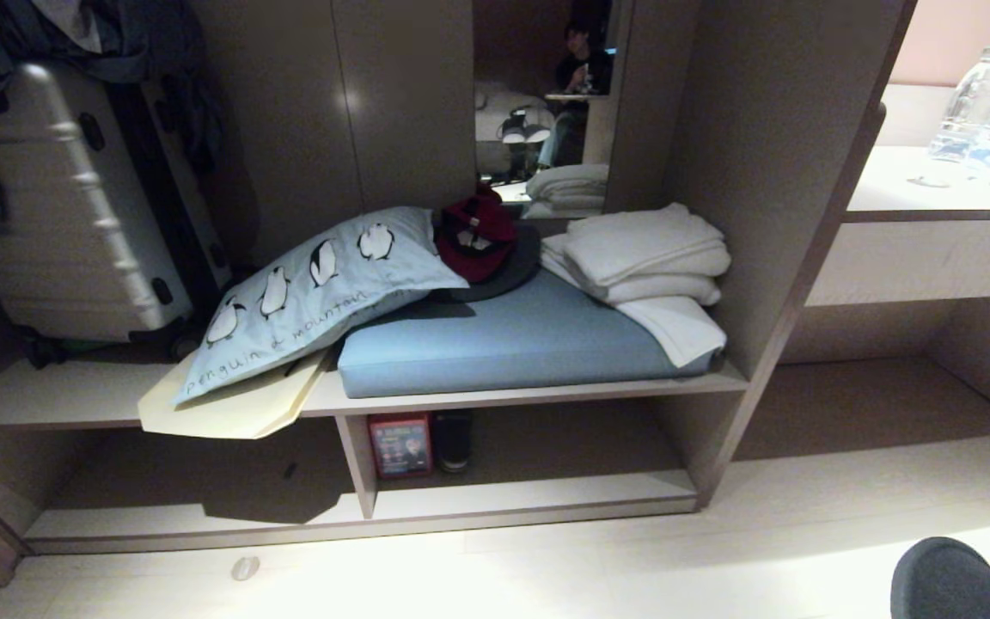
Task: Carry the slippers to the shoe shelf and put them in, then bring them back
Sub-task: Place the slippers on the floor
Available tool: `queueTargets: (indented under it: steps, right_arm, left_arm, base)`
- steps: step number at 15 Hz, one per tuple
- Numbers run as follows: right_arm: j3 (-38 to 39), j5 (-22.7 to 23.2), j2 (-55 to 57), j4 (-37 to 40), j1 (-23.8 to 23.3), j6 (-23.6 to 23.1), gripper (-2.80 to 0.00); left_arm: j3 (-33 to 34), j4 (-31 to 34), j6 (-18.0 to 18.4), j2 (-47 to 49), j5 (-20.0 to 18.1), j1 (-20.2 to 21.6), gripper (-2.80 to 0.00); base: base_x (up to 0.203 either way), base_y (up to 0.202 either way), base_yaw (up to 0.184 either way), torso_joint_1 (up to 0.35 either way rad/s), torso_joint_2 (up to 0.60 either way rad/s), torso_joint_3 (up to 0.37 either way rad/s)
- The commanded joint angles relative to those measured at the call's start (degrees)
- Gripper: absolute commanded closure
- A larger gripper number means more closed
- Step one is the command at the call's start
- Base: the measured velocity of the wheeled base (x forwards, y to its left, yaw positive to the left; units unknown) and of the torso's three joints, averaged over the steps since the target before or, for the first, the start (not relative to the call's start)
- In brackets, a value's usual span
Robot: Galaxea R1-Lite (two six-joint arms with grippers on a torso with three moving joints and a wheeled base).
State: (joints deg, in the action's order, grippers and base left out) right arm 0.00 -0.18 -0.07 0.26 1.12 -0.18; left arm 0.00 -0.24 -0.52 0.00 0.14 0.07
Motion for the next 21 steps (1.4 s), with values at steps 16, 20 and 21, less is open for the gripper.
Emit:
queueTargets:
  steps: [16, 20, 21]
  right_arm:
    - [0.0, 0.0, 0.1, 0.0, 0.0, 0.0, 0.0]
    - [0.0, 0.0, 0.1, 0.0, 0.0, 0.0, 0.0]
    - [0.0, 0.0, 0.1, 0.0, 0.0, 0.0, 0.0]
  left_arm:
    - [-0.1, 0.4, 4.2, 0.0, -0.3, 0.0, 0.0]
    - [-0.1, 0.5, 4.3, 0.1, -0.3, 0.0, 0.0]
    - [-0.1, 0.6, 4.4, 0.1, -0.3, 0.0, 0.0]
  base:
    - [0.0, -0.098, 0.002, 0.001, 0.0, 0.003]
    - [0.0, -0.197, 0.003, 0.003, 0.0, -0.001]
    - [0.0, -0.194, 0.004, -0.002, 0.0, 0.002]
